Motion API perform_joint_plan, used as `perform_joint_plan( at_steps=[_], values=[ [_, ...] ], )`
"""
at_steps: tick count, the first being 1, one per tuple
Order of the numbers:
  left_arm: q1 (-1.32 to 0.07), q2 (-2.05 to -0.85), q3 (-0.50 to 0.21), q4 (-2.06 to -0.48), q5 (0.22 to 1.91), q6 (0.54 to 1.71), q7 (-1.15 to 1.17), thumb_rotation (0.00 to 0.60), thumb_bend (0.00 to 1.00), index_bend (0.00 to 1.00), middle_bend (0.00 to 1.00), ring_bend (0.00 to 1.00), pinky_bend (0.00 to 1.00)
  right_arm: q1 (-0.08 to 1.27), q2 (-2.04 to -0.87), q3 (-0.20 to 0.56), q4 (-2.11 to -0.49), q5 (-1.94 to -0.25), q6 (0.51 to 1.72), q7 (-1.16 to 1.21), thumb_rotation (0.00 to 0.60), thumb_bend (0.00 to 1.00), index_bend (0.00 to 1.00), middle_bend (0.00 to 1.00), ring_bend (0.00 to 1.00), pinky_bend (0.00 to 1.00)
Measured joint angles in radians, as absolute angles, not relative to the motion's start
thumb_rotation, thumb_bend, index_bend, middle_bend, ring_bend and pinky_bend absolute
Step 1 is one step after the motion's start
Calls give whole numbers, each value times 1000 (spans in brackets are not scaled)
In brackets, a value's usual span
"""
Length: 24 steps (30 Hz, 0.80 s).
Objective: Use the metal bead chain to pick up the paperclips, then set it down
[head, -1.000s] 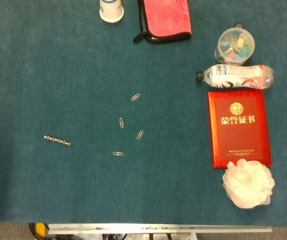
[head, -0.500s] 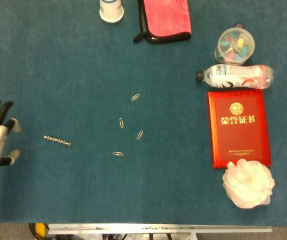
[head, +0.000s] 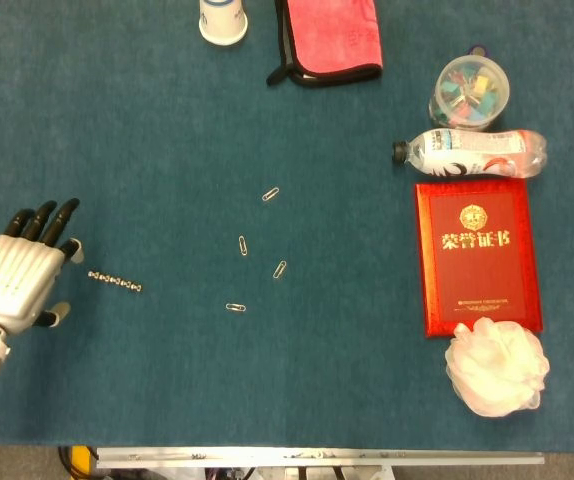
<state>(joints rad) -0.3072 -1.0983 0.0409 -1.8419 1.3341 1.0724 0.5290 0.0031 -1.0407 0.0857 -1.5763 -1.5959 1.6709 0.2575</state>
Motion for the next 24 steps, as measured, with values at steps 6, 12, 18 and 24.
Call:
perform_joint_plan(
  at_steps=[6,12,18,24],
  values=[
    [-342,-1126,32,-1834,1279,1041,594,600,200,362,0,0,106,8,-1039,87,-1577,-1590,1660,259,600,350,366,362,321,450],
    [-376,-1176,36,-1802,1237,1017,676,600,200,368,0,0,107,4,-1037,87,-1576,-1591,1669,266,600,350,366,362,321,451],
    [-403,-1227,53,-1750,1198,986,716,600,200,370,0,0,106,-1,-1034,88,-1575,-1593,1678,276,600,351,366,362,321,450],
    [-418,-1254,59,-1718,1179,978,707,600,199,371,0,0,106,1,-1035,87,-1574,-1593,1673,273,600,350,367,362,321,450]
  ],
)
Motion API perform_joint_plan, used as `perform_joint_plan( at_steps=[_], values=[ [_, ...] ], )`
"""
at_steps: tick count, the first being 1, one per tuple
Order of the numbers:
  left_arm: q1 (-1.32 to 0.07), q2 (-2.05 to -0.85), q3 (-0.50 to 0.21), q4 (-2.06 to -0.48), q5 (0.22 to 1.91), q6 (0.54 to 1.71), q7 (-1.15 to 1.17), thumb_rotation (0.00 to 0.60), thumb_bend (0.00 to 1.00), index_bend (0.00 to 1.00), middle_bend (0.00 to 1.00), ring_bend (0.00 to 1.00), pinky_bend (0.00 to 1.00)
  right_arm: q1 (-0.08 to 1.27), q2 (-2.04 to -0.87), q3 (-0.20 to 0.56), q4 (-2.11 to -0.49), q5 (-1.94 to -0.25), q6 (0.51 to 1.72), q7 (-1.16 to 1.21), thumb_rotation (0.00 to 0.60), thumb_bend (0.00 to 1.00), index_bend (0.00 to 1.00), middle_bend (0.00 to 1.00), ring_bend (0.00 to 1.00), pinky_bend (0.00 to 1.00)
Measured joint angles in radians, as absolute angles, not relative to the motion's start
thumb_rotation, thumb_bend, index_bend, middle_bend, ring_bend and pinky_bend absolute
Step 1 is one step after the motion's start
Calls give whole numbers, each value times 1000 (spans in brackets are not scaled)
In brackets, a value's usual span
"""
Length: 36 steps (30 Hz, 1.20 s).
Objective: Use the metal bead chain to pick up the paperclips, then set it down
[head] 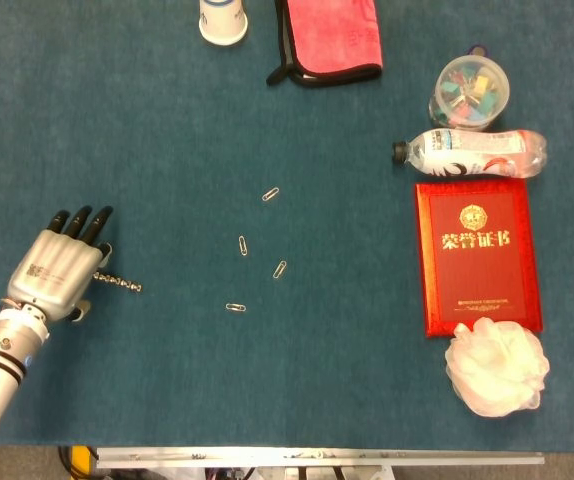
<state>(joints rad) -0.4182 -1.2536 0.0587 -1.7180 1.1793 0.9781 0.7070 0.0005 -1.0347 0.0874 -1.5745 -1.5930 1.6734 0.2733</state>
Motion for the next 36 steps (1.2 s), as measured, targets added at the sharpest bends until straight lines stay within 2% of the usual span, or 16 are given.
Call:
perform_joint_plan(
  at_steps=[15,36],
  values=[
    [-442,-1298,62,-1660,1168,983,676,600,217,389,0,0,107,4,-1036,88,-1577,-1590,1666,265,600,351,366,362,321,450],
    [-462,-1346,74,-1599,1150,980,652,600,316,435,0,0,106,2,-1035,90,-1575,-1587,1667,272,600,351,366,362,321,450]
  ],
)
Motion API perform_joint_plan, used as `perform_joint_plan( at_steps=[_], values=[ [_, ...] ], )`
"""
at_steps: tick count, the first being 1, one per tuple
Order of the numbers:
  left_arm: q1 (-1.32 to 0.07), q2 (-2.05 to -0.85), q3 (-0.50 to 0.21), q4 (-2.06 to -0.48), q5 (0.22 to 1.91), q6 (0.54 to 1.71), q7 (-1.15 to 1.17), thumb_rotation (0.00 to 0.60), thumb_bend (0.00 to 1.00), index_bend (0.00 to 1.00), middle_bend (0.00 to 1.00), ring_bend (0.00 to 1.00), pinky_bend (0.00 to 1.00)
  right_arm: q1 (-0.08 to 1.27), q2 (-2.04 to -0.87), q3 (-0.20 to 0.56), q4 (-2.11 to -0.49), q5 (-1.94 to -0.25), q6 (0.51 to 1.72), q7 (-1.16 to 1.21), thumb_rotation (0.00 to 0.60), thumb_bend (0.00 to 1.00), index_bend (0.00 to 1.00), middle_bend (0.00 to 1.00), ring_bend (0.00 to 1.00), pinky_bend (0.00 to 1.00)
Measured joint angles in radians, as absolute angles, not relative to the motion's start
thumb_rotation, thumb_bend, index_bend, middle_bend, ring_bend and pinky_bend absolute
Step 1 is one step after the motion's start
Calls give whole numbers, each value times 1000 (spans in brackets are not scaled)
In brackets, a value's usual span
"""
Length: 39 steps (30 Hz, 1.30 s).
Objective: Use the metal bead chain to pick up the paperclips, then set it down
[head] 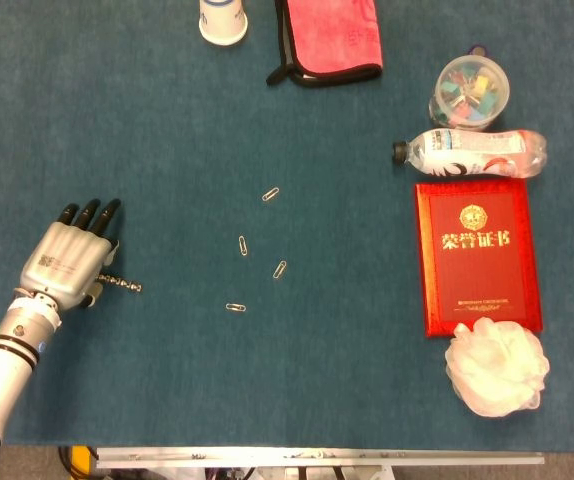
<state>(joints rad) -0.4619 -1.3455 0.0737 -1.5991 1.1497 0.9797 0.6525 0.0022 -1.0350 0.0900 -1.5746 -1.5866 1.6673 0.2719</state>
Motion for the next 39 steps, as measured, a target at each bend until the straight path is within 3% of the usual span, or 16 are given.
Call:
perform_joint_plan(
  at_steps=[39],
  values=[
    [-472,-1342,98,-1604,1139,970,622,600,381,482,0,0,106,5,-1035,92,-1575,-1580,1658,270,600,351,366,362,321,450]
  ],
)
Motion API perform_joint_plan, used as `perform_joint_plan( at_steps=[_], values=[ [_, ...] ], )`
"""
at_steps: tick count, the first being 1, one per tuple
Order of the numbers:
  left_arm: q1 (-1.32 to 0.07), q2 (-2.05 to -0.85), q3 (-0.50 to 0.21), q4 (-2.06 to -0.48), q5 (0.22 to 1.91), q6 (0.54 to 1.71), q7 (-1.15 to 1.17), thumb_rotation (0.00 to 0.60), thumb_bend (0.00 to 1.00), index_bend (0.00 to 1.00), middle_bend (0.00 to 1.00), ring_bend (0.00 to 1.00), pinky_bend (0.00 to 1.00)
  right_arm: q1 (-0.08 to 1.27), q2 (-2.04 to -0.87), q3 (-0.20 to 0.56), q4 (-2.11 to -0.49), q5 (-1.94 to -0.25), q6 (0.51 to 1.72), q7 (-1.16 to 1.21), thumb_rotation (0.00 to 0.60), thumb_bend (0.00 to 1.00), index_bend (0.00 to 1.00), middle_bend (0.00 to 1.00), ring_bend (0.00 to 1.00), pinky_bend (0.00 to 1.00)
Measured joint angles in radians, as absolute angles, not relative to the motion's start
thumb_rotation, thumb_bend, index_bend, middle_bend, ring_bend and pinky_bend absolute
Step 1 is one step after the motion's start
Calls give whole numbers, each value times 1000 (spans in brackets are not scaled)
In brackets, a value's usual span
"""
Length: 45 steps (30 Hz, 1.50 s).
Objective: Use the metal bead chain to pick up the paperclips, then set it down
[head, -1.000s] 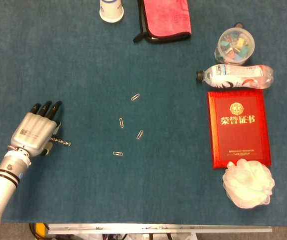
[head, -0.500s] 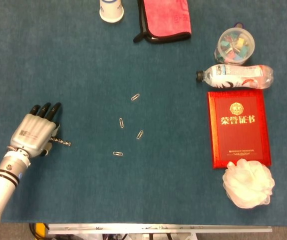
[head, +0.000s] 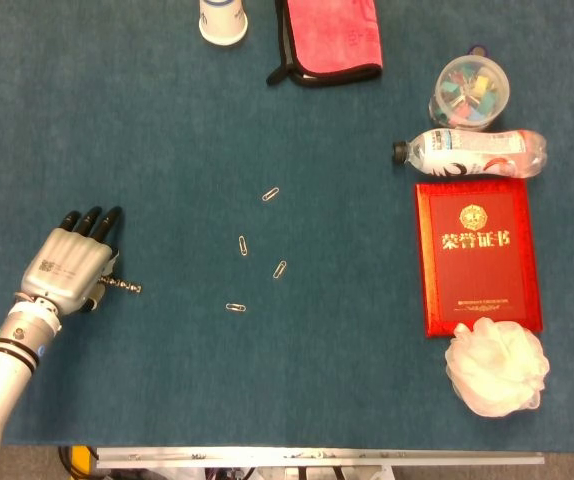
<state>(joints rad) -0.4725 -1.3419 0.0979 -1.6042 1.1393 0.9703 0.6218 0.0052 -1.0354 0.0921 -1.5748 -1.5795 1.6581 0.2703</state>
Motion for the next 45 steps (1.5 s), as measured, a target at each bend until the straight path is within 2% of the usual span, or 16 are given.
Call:
perform_joint_plan(
  at_steps=[24,45],
  values=[
    [-484,-1334,111,-1620,1099,961,649,600,392,467,0,0,106,3,-1034,92,-1574,-1582,1664,275,600,351,366,362,321,450],
    [-486,-1352,113,-1608,1098,962,624,600,393,559,0,0,106,0,-1033,92,-1571,-1583,1668,281,600,351,366,362,320,450]
  ],
)
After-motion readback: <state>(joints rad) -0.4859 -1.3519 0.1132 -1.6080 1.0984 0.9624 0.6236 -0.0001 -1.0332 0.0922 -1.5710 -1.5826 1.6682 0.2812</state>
